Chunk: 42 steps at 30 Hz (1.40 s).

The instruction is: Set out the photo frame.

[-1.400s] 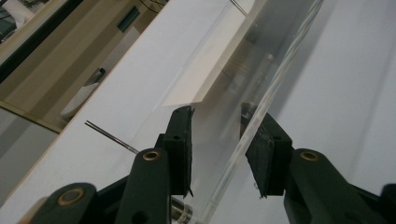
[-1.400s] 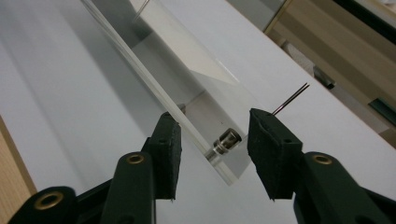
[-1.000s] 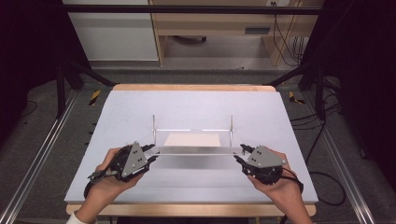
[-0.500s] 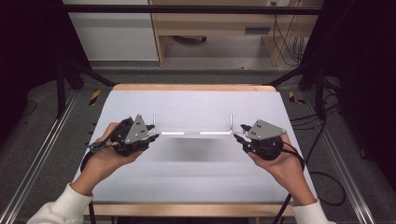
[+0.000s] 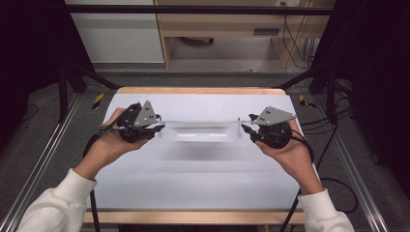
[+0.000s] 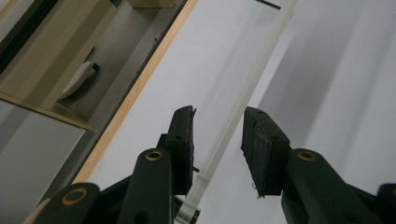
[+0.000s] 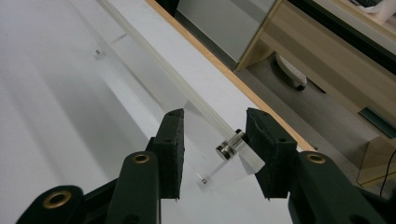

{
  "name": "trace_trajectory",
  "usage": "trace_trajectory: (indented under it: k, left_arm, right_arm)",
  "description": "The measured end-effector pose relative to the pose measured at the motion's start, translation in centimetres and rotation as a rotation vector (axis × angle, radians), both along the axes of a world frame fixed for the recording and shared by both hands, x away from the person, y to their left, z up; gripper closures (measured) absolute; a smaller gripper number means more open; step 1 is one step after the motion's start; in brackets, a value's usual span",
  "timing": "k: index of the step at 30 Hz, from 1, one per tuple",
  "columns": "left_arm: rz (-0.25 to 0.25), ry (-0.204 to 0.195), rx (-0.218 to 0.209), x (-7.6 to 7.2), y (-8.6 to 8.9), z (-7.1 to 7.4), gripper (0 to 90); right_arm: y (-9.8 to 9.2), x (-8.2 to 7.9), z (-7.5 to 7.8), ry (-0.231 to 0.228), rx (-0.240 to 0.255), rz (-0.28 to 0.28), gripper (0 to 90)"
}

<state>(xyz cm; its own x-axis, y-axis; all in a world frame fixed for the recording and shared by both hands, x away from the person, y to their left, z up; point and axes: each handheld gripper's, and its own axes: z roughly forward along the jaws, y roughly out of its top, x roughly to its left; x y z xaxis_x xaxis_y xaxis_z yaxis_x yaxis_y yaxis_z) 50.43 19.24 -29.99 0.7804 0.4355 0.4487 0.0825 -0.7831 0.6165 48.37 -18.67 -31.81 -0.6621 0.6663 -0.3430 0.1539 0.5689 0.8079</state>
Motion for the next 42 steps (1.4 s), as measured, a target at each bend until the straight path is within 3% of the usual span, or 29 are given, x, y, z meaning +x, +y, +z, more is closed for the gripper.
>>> trace_trajectory:
  k: [6, 21, 33, 42]
  left_arm:
    - [-0.001, 0.007, -0.002, 1.1, 0.0, 0.5, 62.3]
    - [-0.001, 0.008, -0.003, 2.5, 0.2, 0.9, 59.9]
    - [0.018, 0.004, -0.034, 3.8, 0.5, 1.0, 56.4]
    - [0.015, 0.007, -0.018, 4.8, 0.5, 1.3, 55.7]
  right_arm:
    - [-0.1, 1.0, 0.5, 0.012, 0.023, -0.003, 58.0]
    - [0.2, 2.1, 1.1, 0.023, 0.021, -0.013, 57.7]
    - [0.1, 3.6, 1.5, 0.032, 0.043, -0.019, 56.7]
    - [0.0, 4.6, 1.8, 0.044, 0.054, -0.024, 56.1]
